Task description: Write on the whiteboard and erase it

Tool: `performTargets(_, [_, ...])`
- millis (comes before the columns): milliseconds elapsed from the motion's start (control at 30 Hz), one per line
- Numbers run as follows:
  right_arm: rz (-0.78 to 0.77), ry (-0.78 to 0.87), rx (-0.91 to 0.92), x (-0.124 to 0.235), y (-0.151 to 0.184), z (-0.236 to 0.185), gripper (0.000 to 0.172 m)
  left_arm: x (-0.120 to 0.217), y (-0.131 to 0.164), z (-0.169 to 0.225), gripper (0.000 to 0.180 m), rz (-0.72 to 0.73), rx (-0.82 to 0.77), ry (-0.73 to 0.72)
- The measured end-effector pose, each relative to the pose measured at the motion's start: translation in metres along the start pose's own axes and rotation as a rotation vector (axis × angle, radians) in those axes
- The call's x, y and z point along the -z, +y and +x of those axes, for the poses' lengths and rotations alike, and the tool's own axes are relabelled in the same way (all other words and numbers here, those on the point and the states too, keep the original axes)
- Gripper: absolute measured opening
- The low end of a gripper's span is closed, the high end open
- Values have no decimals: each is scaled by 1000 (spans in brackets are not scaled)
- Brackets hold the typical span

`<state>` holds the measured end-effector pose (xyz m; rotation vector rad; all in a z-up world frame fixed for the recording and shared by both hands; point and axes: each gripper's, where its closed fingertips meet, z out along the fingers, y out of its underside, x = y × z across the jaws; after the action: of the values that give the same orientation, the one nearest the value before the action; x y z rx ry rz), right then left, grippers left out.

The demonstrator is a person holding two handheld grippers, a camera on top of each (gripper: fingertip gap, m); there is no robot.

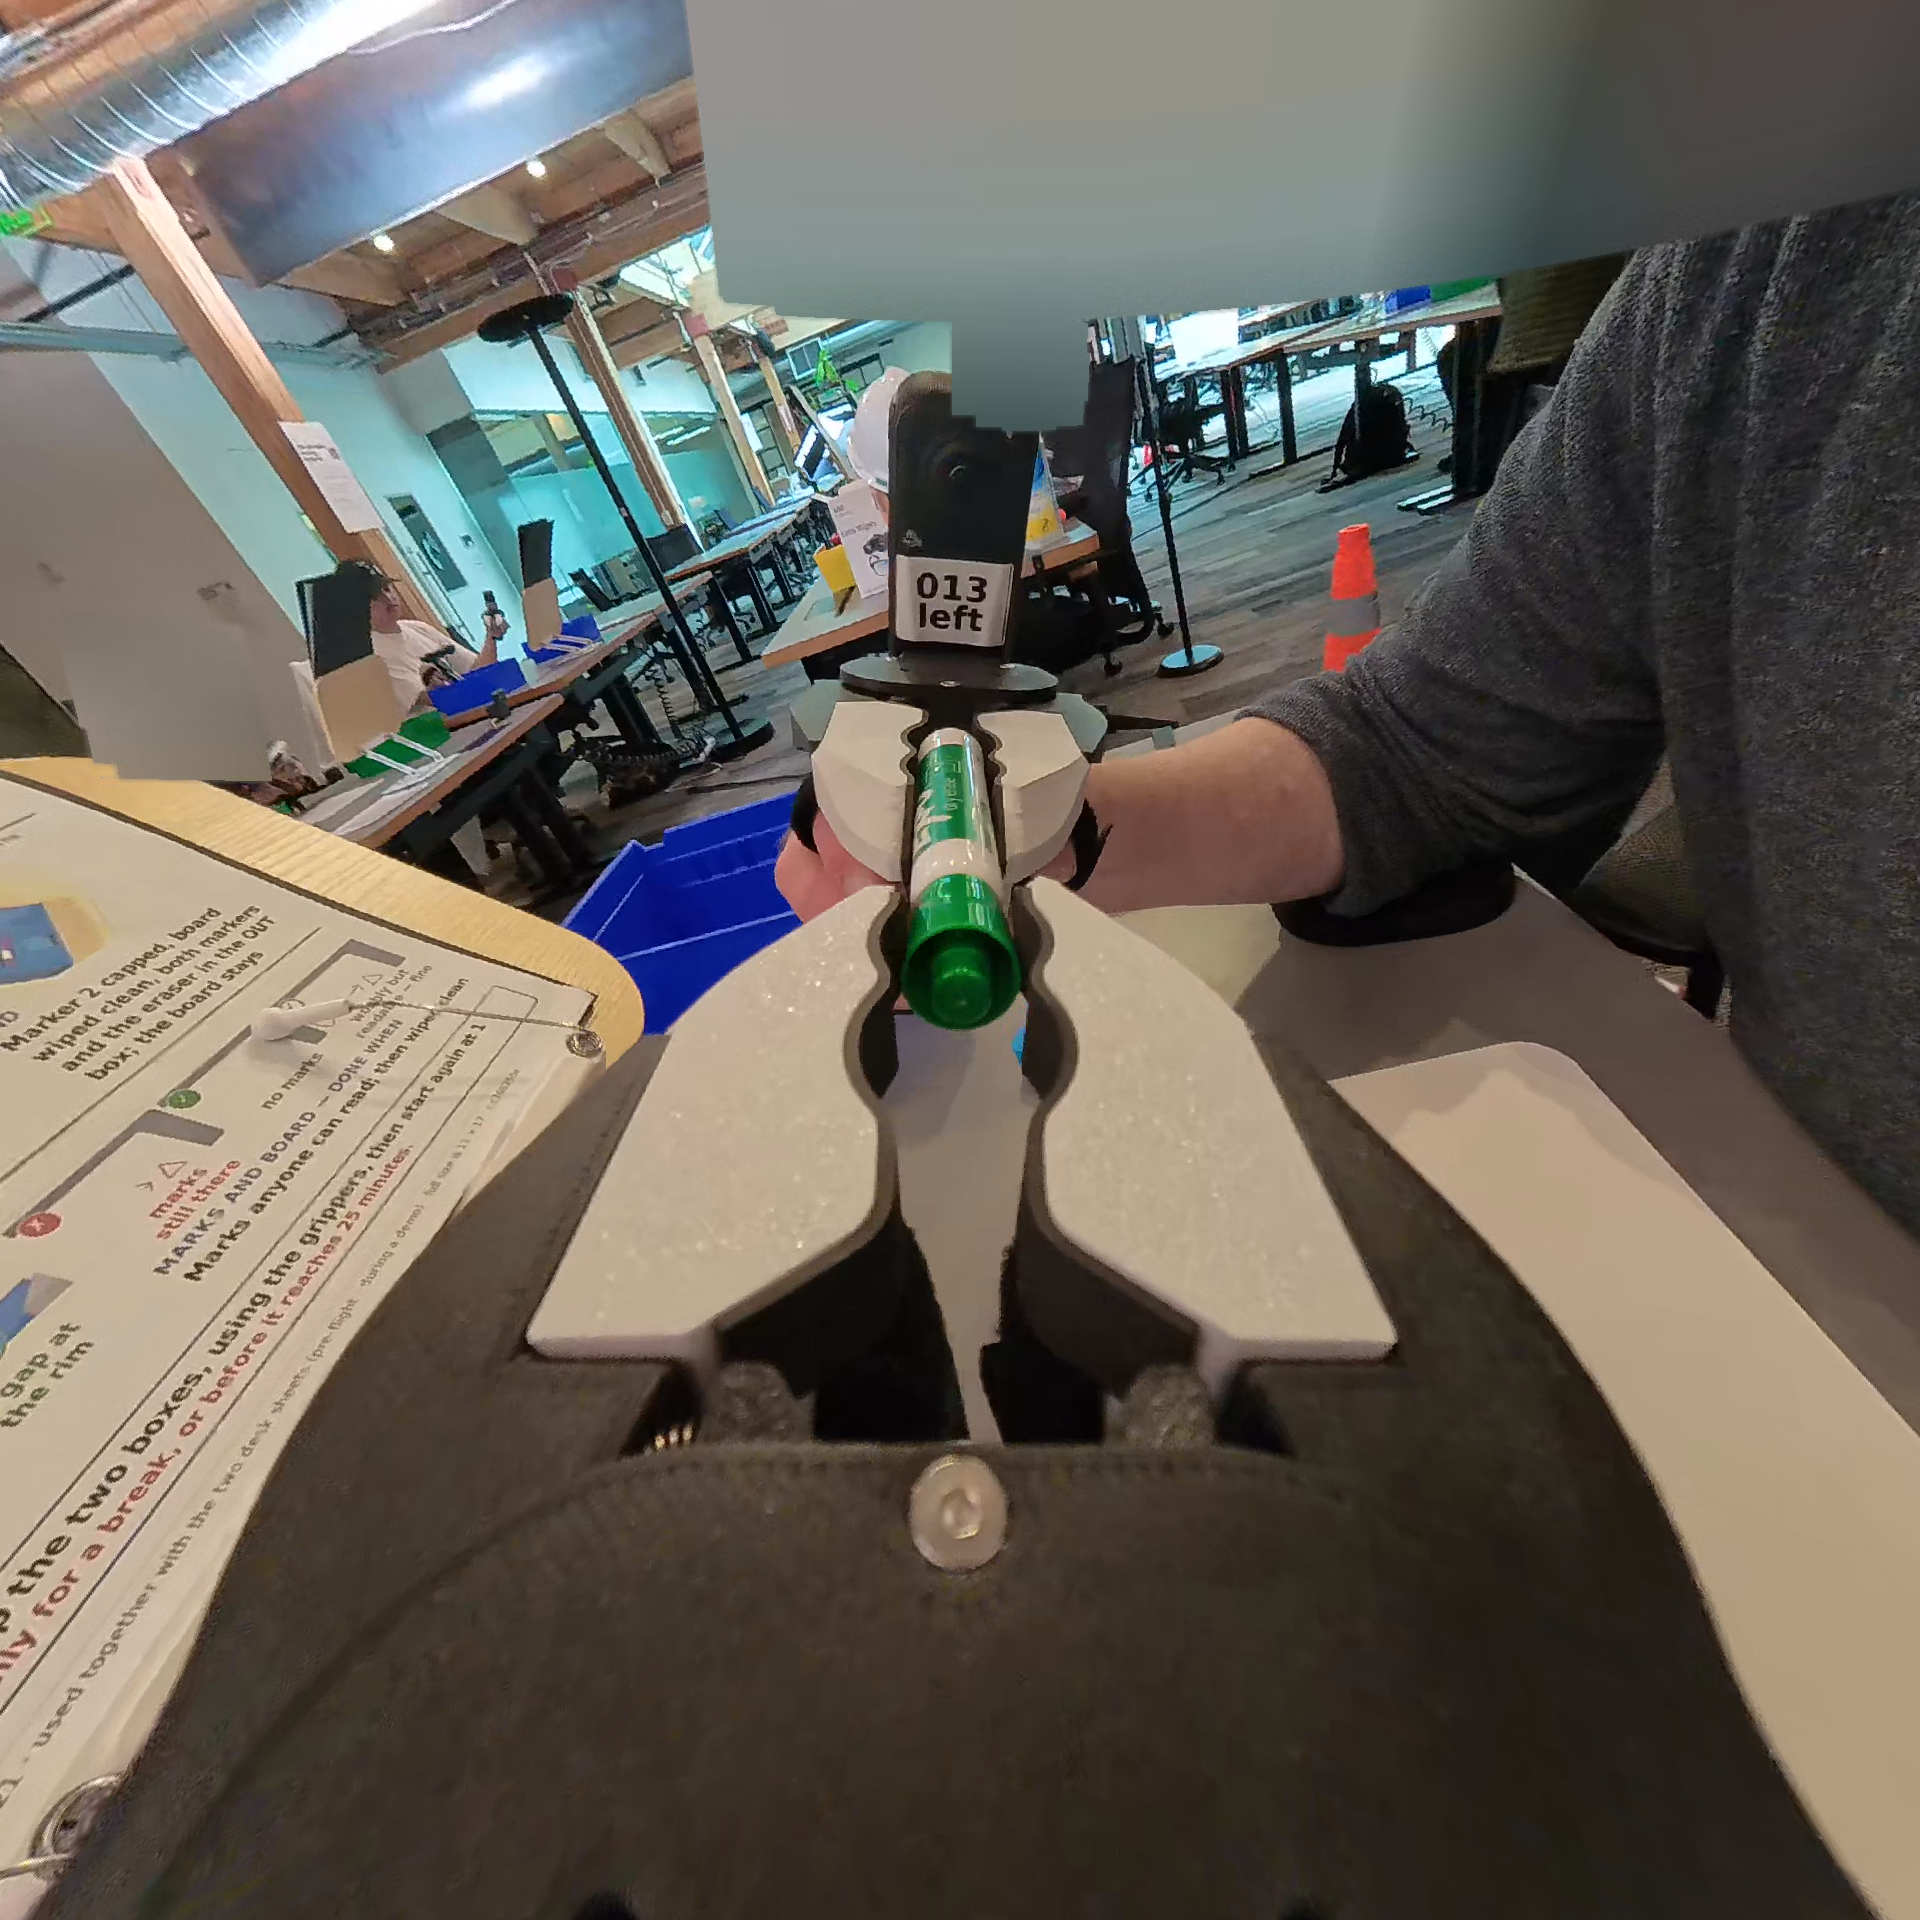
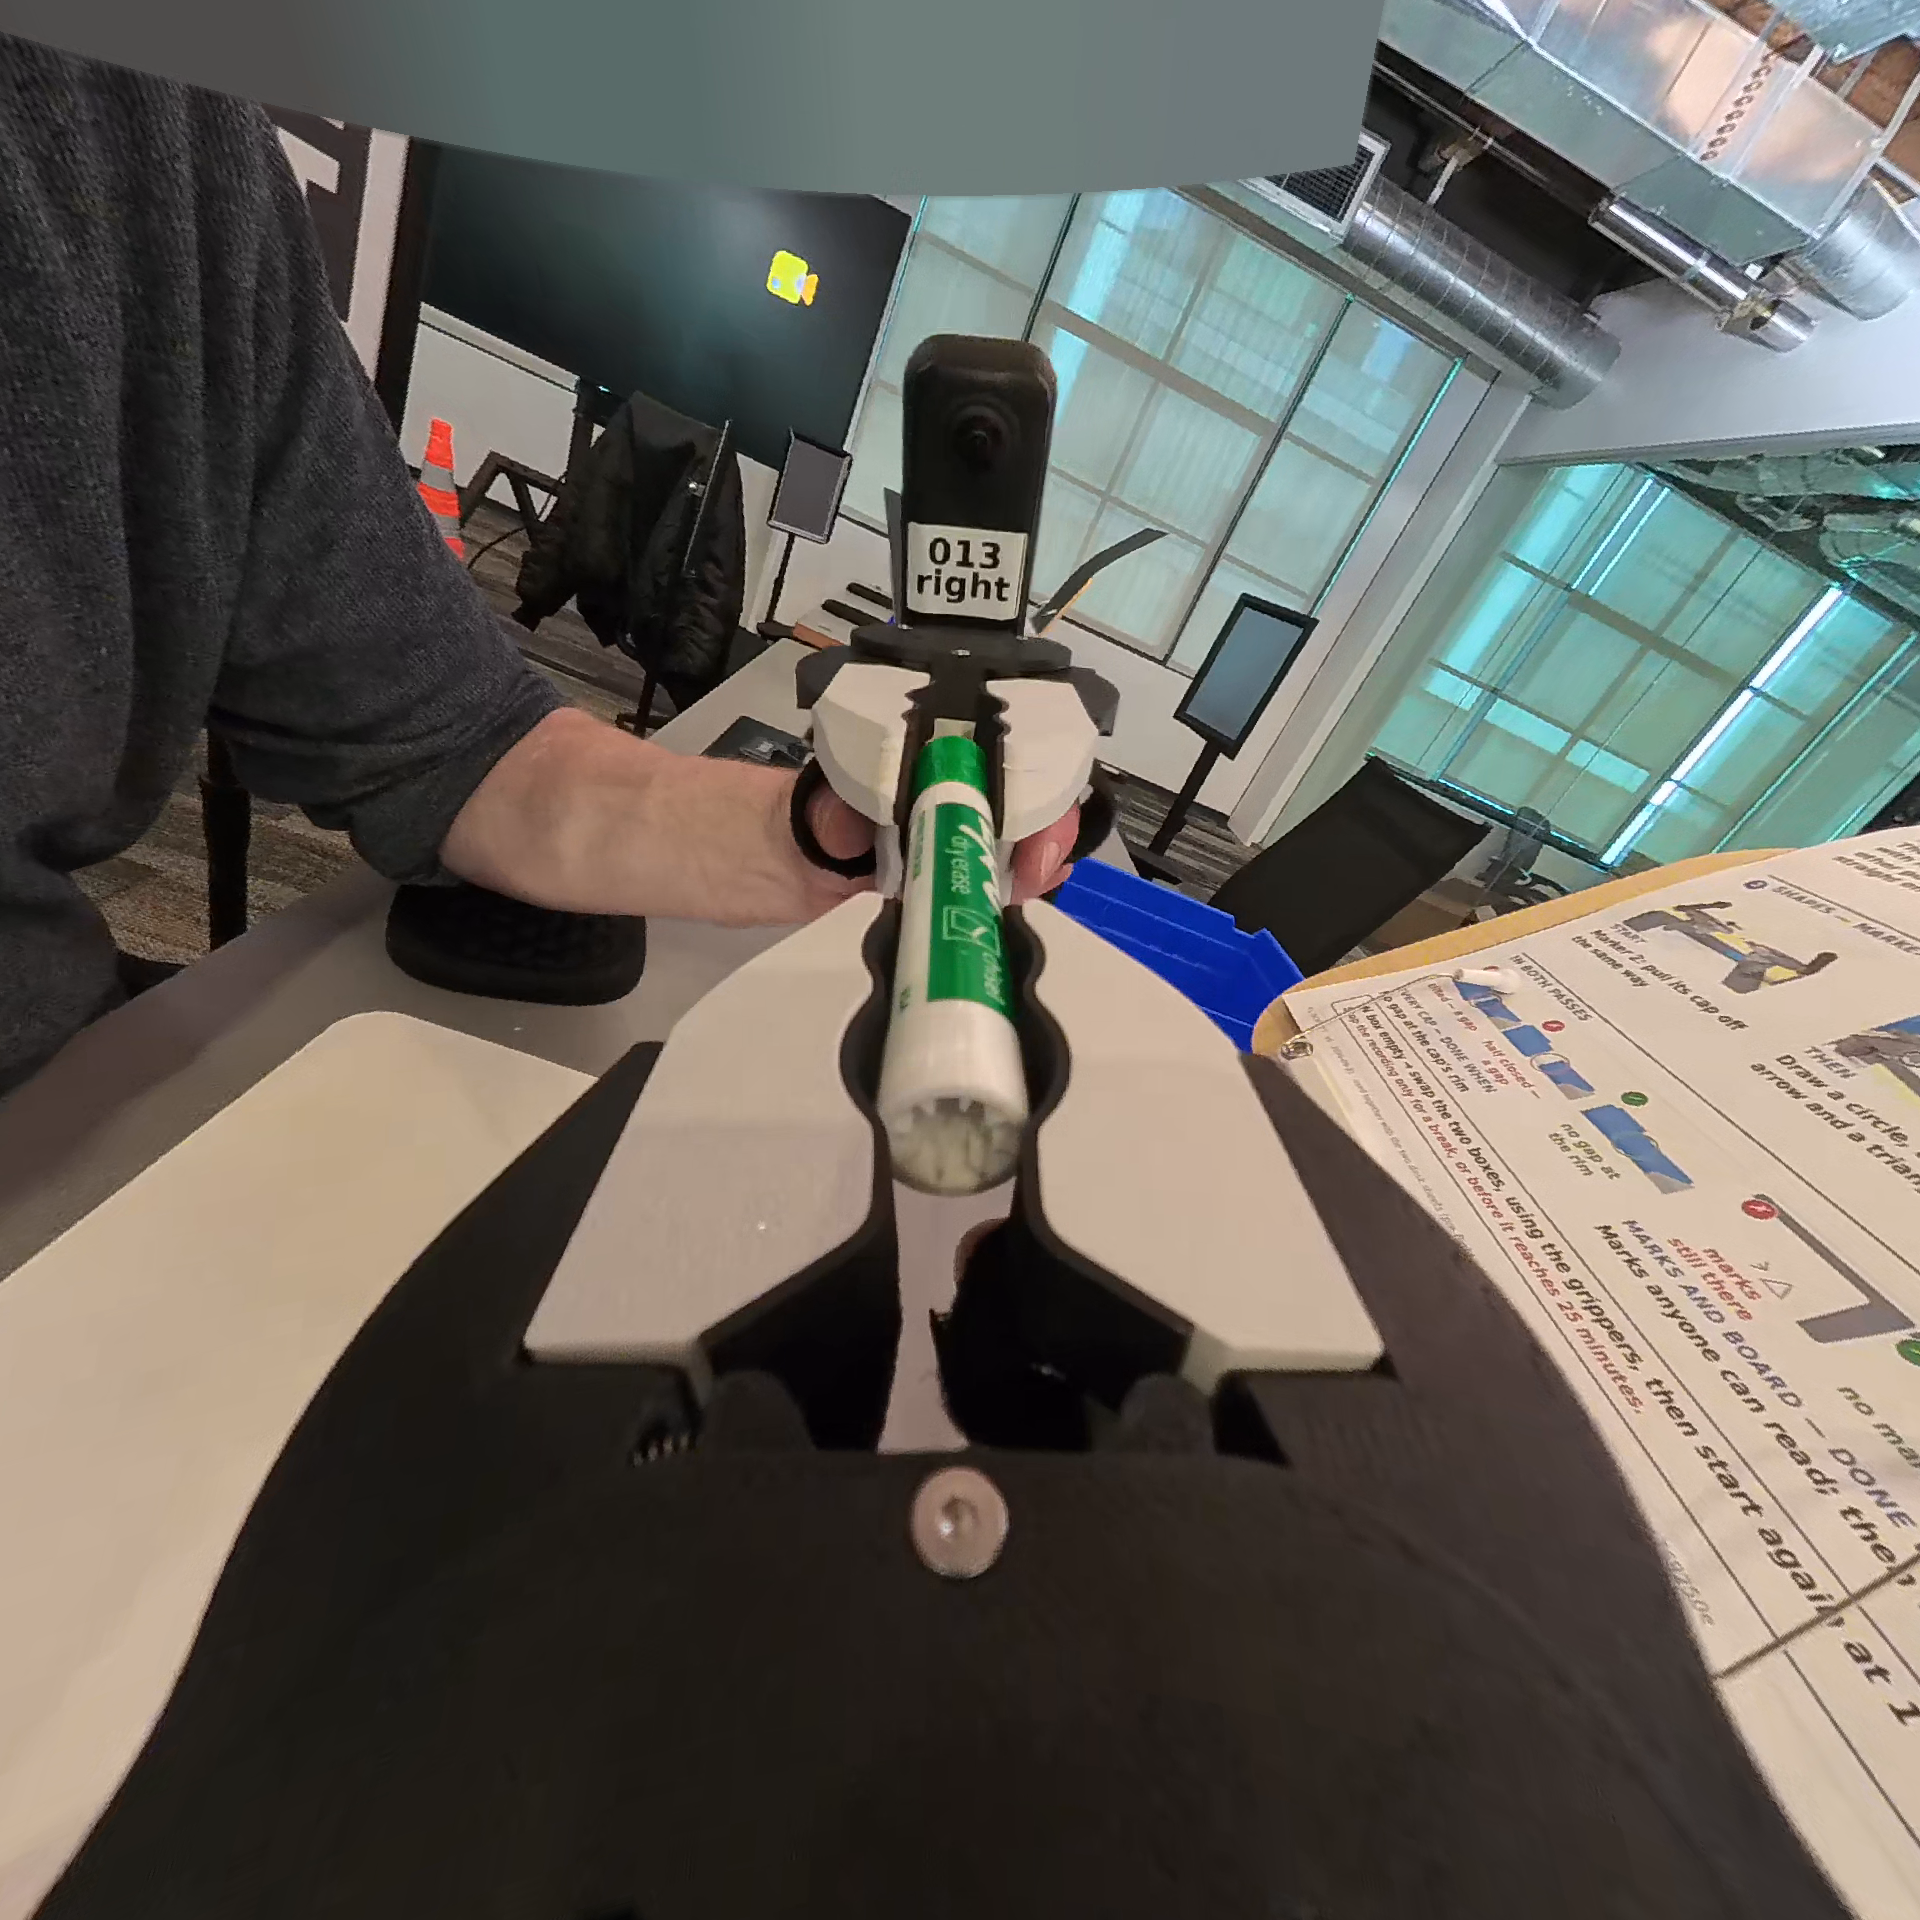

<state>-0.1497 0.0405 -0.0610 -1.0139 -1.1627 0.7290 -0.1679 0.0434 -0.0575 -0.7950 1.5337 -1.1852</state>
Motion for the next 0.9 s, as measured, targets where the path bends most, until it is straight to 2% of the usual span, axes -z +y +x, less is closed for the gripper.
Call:
performTargets(33, [3,-5,-1,0,-1,-1,20,-1,-2,1,19,4,-11,-6])
performTargets(267, [42,-54,-34,4,-12,-7,21,-5,-15,9,20,4,-45,-26])
performTargets(467, [62,-75,-29,6,-22,-11,21,-7,-29,14,19,-22,-117,-111])
performTargets(700, [64,-107,-34,11,-24,-14,21,-7,-43,17,19,-23,-96,-165])
performTargets(733, [98,-93,-50,20,-27,-8,21,10,-63,10,18,93,-47,-193])
performTargets(767, [198,-27,-126,46,-38,17,21,39,-84,-5,17,170,-24,-251])
performTargets(800, [250,44,-141,76,-44,39,21,60,-86,-21,19,110,-90,-347])
performTargets(833, [207,80,-103,92,-43,48,21,68,-80,-29,19,58,-140,-402])
performTargets(900, [143,106,-70,98,-41,52,20,58,-60,-32,19,4,-116,-365])
